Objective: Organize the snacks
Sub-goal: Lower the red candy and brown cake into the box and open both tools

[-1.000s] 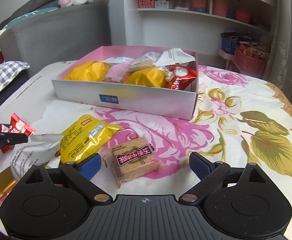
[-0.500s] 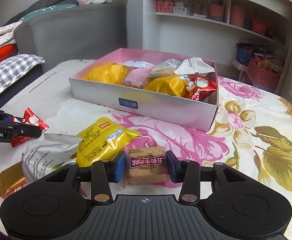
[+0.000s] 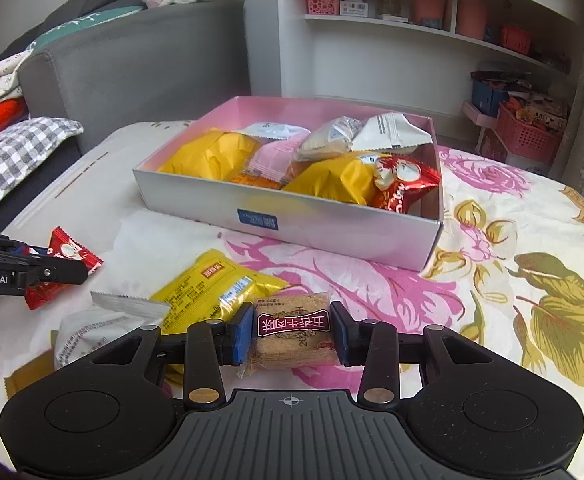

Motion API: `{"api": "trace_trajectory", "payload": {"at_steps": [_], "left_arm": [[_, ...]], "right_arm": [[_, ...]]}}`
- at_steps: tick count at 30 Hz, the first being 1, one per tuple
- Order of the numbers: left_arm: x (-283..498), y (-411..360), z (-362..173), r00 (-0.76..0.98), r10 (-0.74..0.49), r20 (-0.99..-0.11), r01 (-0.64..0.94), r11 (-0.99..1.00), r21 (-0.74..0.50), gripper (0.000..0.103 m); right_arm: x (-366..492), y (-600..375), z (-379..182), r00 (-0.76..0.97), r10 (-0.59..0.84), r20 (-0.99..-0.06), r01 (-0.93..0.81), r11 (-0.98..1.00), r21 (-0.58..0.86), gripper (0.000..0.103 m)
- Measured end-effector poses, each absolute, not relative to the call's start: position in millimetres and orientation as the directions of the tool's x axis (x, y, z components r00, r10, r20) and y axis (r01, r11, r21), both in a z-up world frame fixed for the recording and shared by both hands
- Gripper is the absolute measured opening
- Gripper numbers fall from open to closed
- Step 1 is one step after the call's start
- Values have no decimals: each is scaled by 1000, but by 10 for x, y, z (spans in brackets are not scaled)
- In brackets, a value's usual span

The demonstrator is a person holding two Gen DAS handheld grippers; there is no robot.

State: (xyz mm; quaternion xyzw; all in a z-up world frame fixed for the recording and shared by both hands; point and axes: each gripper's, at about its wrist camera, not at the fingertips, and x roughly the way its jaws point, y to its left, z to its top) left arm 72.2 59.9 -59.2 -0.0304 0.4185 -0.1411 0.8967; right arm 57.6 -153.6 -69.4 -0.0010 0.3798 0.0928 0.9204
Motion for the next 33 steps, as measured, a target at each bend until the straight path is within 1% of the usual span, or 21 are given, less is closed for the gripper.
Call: {"api": "trace_trajectory", "payload": {"at_steps": [8, 17, 25, 33], "left_arm": [[785, 580, -475, 622, -287, -728, 212, 957, -197, 27], [894, 474, -286, 649, -315, -693, 215, 949, -230, 27], [1074, 362, -212, 669, -326, -667, 196, 944, -264, 27], [1278, 134, -169, 700, -342, -627, 190, 935, -299, 27]], "right_arm": [[640, -1537, -519, 702, 173, -691, -150, 984, 94, 39], [728, -1597, -276, 732, 180, -657, -114, 983, 142, 39], [900, -1704, -118, 753, 193, -629, -62, 973, 224, 39], [1122, -1773, -133, 749, 202, -631, -6, 954, 298, 39]]}}
